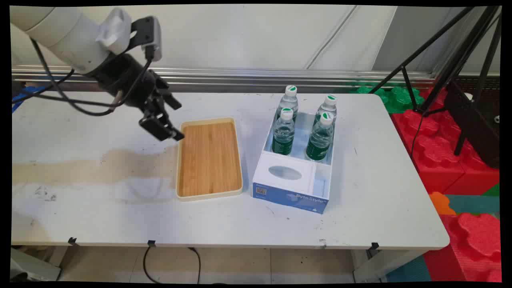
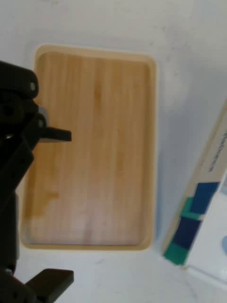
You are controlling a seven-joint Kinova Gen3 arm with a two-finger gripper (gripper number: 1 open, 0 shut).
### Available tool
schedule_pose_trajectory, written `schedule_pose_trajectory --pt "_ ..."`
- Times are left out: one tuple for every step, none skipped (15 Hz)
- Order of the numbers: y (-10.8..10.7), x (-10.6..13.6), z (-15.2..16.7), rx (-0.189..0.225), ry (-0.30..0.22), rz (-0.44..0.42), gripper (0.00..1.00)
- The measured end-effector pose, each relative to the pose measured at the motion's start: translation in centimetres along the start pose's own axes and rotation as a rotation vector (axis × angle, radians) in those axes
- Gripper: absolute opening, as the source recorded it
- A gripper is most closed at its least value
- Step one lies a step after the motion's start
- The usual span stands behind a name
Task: Pick up the green bottle from the white box
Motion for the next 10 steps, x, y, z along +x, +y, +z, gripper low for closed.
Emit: schedule_pose_trajectory --pt "0.0 0.7 -0.2 0.01 0.012 -0.01 1.0" --pt "0.1 1.2 -0.3 0.017 0.019 -0.017 1.0" --pt "0.1 2.0 -0.4 0.028 0.032 -0.029 1.0" --pt "0.2 3.0 -0.6 0.042 0.046 -0.045 1.0" --pt "0.3 4.0 -0.7 0.057 0.059 -0.061 1.0" --pt "0.4 4.9 -0.7 0.07 0.069 -0.074 1.0" --pt "0.5 5.5 -0.7 0.078 0.076 -0.084 1.0" --pt "0.6 6.4 -0.6 0.091 0.083 -0.096 1.0" --pt "0.7 7.0 -0.5 0.1 0.089 -0.105 1.0" --pt "0.9 7.9 -0.3 0.112 0.094 -0.116 1.0"
